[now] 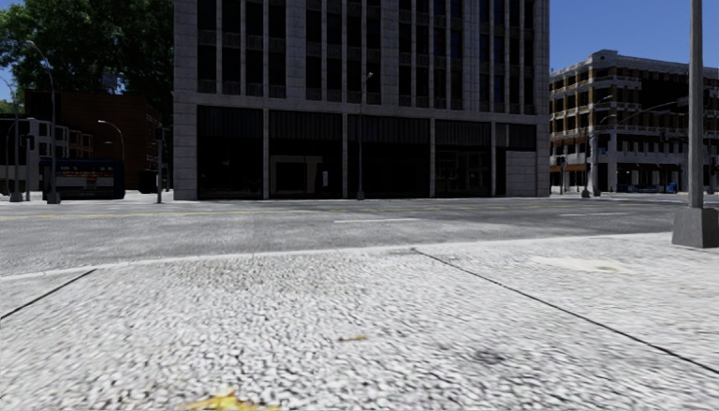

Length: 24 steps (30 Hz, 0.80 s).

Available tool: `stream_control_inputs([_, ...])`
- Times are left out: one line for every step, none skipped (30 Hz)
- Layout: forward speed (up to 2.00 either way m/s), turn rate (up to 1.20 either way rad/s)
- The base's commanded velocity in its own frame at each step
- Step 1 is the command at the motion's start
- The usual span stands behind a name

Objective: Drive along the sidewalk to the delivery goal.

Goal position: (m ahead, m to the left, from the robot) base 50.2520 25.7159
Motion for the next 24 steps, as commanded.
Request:
stream_control_inputs([1.14,-0.12])
stream_control_inputs([1.14,-0.20])
stream_control_inputs([1.14,-0.25])
stream_control_inputs([1.14,-0.32])
stream_control_inputs([1.15,-0.44])
stream_control_inputs([1.15,-0.52])
stream_control_inputs([1.15,-0.52])
stream_control_inputs([1.16,-0.54])
stream_control_inputs([1.17,-0.54])
stream_control_inputs([1.20,-0.55])
stream_control_inputs([1.22,-0.55])
stream_control_inputs([1.23,-0.55])
stream_control_inputs([1.24,-0.55])
stream_control_inputs([1.25,-0.53])
stream_control_inputs([1.26,-0.52])
stream_control_inputs([1.26,-0.52])
stream_control_inputs([1.28,-0.52])
stream_control_inputs([1.29,-0.51])
stream_control_inputs([1.30,-0.50])
stream_control_inputs([1.31,-0.50])
stream_control_inputs([1.32,-0.50])
stream_control_inputs([1.32,-0.50])
stream_control_inputs([1.32,-0.50])
stream_control_inputs([1.32,-0.50])
